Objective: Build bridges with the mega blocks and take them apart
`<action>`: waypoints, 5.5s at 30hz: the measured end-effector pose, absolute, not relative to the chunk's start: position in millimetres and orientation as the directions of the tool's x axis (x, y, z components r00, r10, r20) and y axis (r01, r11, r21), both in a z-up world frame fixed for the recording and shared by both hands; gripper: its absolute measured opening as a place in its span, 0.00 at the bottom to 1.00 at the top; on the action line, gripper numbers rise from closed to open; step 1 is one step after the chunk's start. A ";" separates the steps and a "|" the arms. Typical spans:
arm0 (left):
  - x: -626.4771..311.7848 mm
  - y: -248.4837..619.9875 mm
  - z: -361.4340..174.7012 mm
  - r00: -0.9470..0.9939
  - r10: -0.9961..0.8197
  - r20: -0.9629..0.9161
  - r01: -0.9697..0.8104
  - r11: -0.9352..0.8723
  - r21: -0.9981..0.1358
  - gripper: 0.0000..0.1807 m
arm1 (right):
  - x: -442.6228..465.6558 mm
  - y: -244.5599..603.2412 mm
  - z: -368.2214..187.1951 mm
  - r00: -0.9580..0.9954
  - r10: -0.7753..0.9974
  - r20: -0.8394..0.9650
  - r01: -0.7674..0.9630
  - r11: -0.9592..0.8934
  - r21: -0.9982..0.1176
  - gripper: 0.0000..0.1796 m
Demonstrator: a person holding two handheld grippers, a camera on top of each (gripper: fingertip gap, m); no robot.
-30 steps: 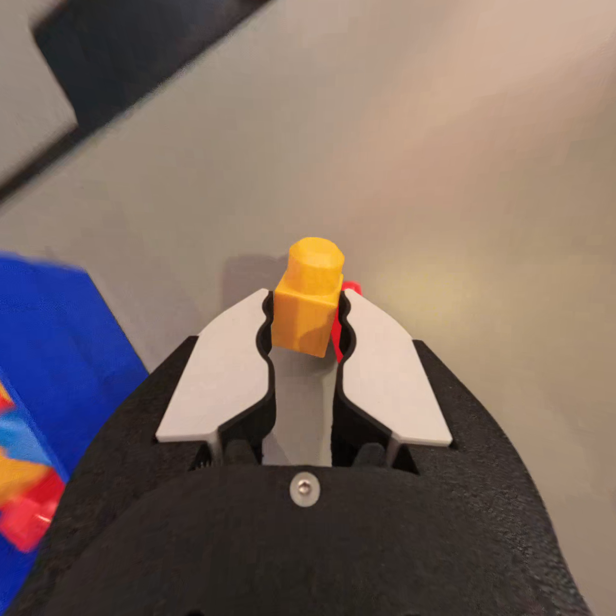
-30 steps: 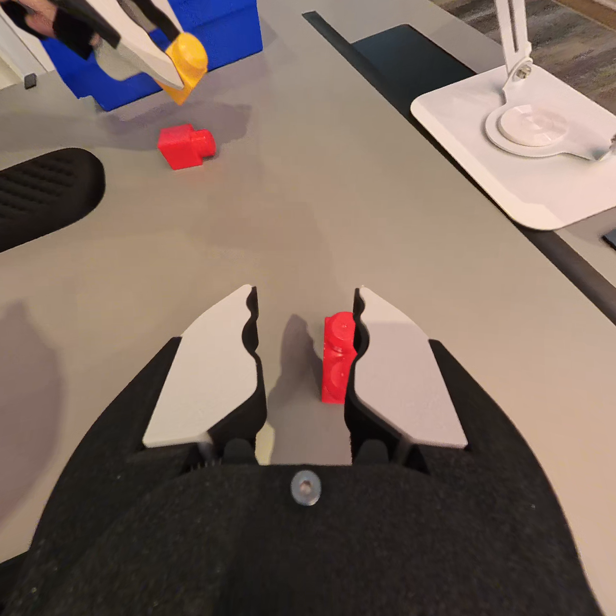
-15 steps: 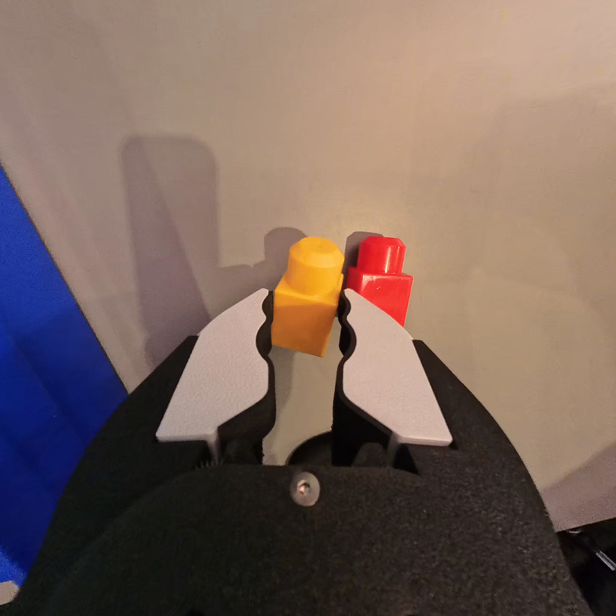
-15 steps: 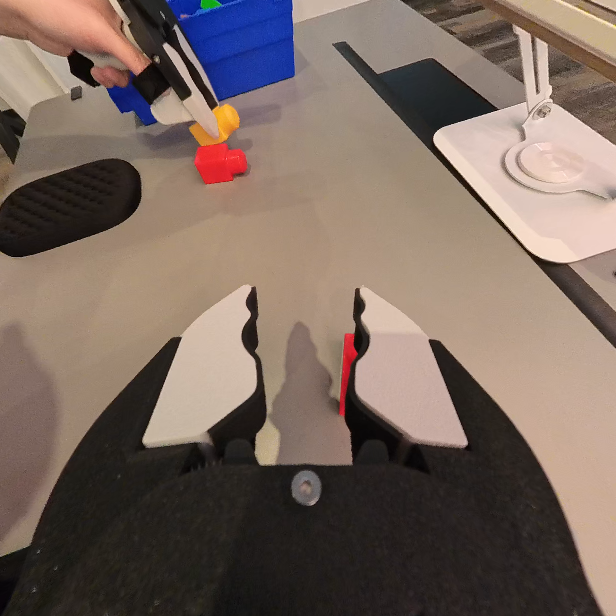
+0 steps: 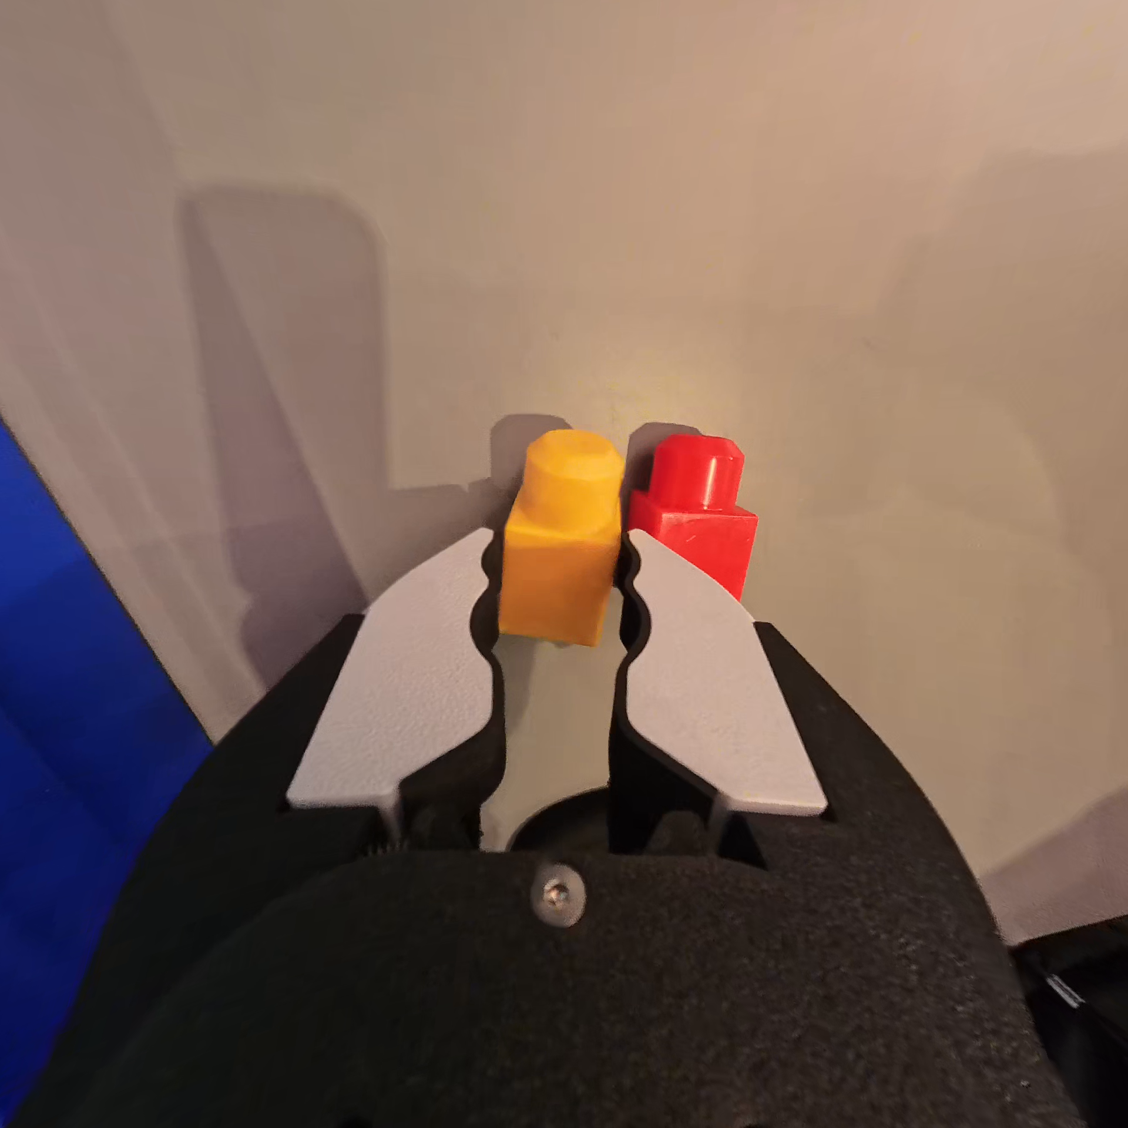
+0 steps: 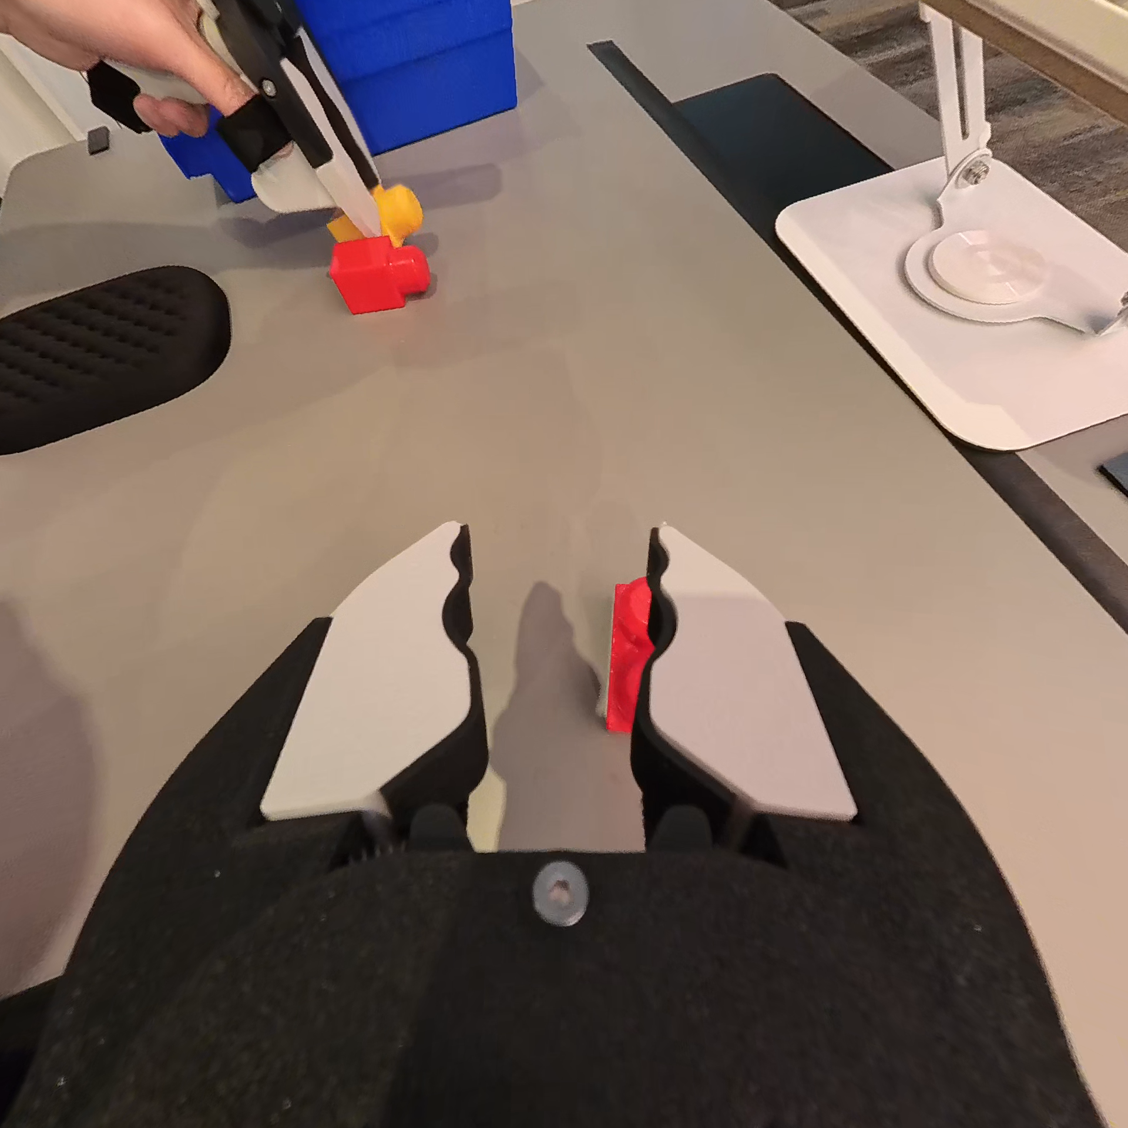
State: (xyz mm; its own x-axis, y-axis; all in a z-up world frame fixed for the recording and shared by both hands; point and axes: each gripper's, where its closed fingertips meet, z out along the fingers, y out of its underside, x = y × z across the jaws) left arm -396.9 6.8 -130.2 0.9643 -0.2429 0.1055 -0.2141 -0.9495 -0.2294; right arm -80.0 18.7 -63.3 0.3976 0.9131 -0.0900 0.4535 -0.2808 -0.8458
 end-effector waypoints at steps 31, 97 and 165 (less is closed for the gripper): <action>-415.9 3.8 -112.3 0.952 -0.124 0.278 -0.007 -0.922 -0.387 0.12 | -76.7 20.8 -66.8 0.402 0.911 -0.087 0.458 -0.283 -0.843 0.30; -374.2 -22.4 -80.4 0.850 -0.150 0.505 0.026 -0.946 -0.324 0.33 | -77.9 21.5 -73.7 0.399 0.912 -0.089 0.482 -0.292 -0.826 0.30; -358.1 -14.1 -128.6 0.930 -0.195 0.311 -0.101 -0.951 -0.293 0.41 | -74.7 17.3 -62.4 0.366 0.922 -0.130 0.389 -0.278 -0.878 0.30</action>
